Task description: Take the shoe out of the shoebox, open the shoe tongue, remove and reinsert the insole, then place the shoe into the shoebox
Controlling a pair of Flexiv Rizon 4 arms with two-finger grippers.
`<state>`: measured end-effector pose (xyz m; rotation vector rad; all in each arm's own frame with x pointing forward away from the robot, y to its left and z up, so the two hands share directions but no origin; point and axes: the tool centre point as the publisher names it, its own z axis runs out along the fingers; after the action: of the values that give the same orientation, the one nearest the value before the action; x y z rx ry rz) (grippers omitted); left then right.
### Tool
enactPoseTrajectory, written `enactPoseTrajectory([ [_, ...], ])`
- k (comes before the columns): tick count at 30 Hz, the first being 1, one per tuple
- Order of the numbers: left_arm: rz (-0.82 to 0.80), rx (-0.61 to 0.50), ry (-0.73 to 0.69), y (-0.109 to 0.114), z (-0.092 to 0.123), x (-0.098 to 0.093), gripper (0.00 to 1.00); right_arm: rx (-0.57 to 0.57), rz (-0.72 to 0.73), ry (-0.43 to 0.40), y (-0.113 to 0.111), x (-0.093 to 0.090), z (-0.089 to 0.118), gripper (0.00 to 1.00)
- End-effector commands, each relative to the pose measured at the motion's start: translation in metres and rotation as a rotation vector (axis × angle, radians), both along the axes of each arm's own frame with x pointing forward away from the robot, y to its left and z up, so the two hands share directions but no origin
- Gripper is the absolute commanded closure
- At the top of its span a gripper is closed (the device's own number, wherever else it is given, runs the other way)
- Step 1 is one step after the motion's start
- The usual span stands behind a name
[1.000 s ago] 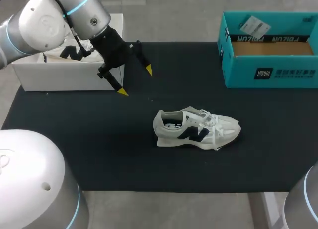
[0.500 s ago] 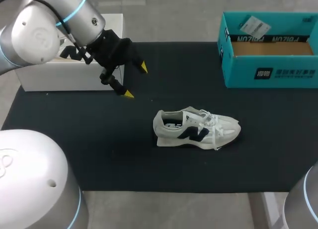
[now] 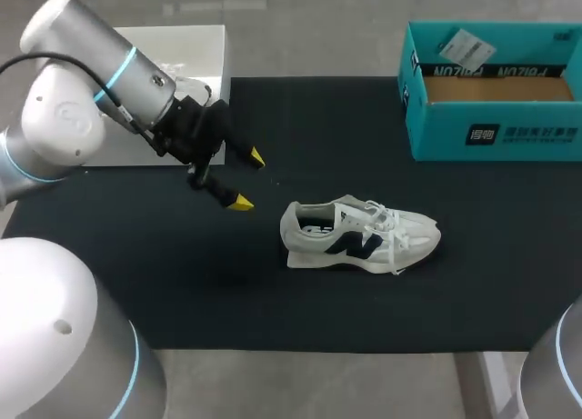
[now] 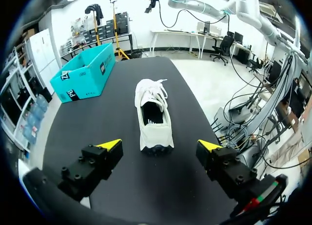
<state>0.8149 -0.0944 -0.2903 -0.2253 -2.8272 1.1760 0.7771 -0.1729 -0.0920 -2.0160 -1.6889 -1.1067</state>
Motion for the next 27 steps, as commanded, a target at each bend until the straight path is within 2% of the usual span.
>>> enactPoseTrajectory([
  [1, -0.029, 0.010, -0.007, -0.007, -0.014, 0.000, 0.00, -0.002, -0.001, 0.002, 0.001, 0.000, 0.000, 0.00],
  [12, -0.029, 0.010, -0.007, -0.007, -0.014, 0.000, 0.00, -0.002, -0.001, 0.002, 0.001, 0.000, 0.000, 0.00],
  [16, 0.159, -0.063, -0.032, -0.013, -0.035, -0.004, 0.00, -0.002, -0.001, 0.002, 0.001, 0.000, 0.000, 0.00],
  [20, 0.295, -0.165, -0.064, -0.015, -0.043, -0.001, 0.00, -0.002, -0.001, 0.002, 0.001, 0.000, 0.000, 0.00],
  [23, 0.327, -0.190, -0.089, -0.016, -0.049, 0.003, 0.00, -0.002, -0.001, 0.002, 0.001, 0.000, 0.000, 0.00],
  [27, 0.324, -0.198, -0.047, -0.015, -0.061, 0.008, 0.00, -0.002, -0.001, 0.002, 0.001, 0.000, 0.000, 0.00],
])
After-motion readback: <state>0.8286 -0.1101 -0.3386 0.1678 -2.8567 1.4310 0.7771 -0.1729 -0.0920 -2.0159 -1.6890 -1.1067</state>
